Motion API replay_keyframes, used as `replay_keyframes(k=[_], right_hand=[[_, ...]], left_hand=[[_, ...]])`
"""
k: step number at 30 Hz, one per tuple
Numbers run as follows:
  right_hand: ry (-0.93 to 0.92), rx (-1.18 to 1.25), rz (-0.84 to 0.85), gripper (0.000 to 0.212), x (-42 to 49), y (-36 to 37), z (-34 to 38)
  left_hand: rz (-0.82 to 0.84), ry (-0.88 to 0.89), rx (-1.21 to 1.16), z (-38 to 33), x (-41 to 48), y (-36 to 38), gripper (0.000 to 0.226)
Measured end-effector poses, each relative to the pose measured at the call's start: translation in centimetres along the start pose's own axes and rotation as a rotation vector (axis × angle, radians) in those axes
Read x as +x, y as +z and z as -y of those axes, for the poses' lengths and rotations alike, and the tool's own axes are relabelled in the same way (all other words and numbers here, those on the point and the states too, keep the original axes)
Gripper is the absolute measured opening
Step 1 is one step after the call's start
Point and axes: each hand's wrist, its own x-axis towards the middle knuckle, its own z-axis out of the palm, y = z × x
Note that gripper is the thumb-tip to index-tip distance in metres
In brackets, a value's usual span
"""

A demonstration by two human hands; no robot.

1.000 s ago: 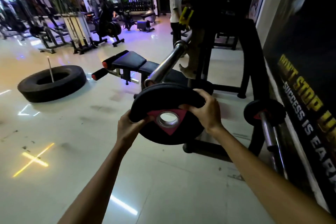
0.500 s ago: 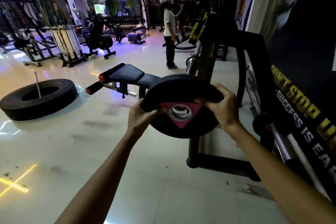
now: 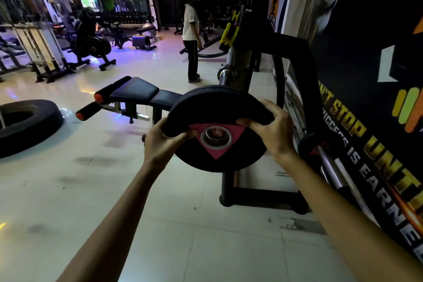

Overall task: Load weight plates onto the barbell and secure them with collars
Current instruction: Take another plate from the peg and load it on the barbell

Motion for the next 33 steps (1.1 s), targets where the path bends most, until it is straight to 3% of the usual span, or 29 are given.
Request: replay_keyframes(k=[3,10,14,16,18,24,30,33], right_hand=[[0.024,0.027,-0.026,0.054,0.4,0.5,-0.4],[0.023,-0.066,-0.114,0.055,3.3,2.5,-3.4],[-0.330,-0.535,-0.202,0.053,3.9,5.5,-4.4],[-0.389,-0.682,-0.193,0.055,4.2,6.9,-5.3],[-0.366,-0.734,-0.205,0.062,4.8,7.5,-6.5],[-0.392,-0.898,-0.209,0.055,9.0,8.7,-10.5],[-0.445,-0.932,-0.227,0.057,15.8,10.6,-14.9],[-0.420,-0.916,-0.219,0.056,18.9,11.5,-16.9]], left_hand=[[-0.003,-0.026,-0.004,0.3,0.6,0.2,0.043],[-0.051,-0.028,0.149,1.1,4.5,2.7,0.062],[-0.265,0.370,0.458,0.5,6.3,6.1,0.067],[-0.187,0.598,0.665,1.3,7.4,7.2,0.066],[-0.134,0.680,0.793,2.9,8.3,7.7,0.076],[-0.205,0.624,0.863,5.9,11.8,9.9,0.077],[-0.137,0.500,0.832,8.6,17.7,12.8,0.075],[-0.090,0.458,0.835,9.9,20.5,14.2,0.086]])
